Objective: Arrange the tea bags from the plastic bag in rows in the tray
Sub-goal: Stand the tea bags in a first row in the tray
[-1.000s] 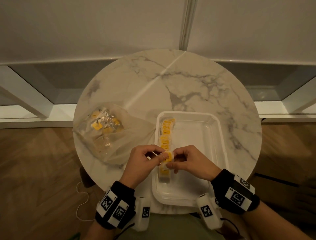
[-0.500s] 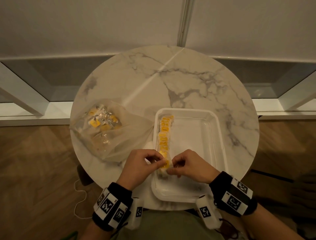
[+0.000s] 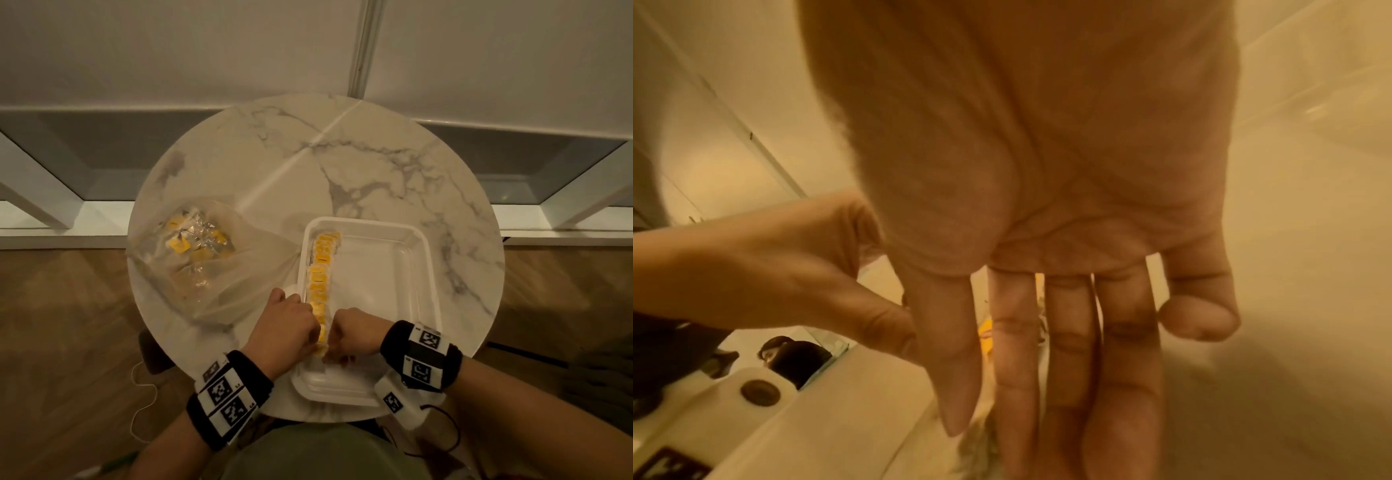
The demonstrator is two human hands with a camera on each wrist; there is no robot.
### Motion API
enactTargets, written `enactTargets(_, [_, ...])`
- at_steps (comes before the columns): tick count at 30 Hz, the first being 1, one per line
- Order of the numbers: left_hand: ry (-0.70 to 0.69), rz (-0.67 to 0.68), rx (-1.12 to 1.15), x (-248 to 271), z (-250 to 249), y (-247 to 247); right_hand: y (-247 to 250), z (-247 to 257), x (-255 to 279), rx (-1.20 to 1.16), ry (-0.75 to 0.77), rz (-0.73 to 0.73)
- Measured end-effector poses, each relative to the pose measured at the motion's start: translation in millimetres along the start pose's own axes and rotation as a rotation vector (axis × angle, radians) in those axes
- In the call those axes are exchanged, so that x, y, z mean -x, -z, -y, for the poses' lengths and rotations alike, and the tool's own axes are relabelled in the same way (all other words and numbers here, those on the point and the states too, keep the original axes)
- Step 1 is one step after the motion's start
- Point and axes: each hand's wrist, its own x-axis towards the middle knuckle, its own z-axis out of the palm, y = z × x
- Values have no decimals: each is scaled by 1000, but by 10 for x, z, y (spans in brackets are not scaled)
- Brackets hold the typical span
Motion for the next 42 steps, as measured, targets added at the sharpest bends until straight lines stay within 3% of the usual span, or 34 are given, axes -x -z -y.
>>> enactTargets(5, [85,37,-62,-95,-55,18,27,-32,-33,-46,-12,40])
enactTargets(12, [95,-46,106,-144,-15,-73,33,-36,-54,-178,-58,46])
enactTargets(15, [150,-197,416,-103,43,-129,26,3,-43,-199,-65,41])
enactTargets(18, [256,-439,770,-19,141,-207,36,18,-60,-197,-90,51])
enactTargets(20, [324,-524,877,62,189,-239,42,20,-73,-191,-100,60])
enactTargets(28, [469,-307,1192,148,218,-380,47,-84,-1,-33,-61,120])
enactTargets(42, [536,-220,1348,153,200,-292,55,32,-104,-236,-59,127])
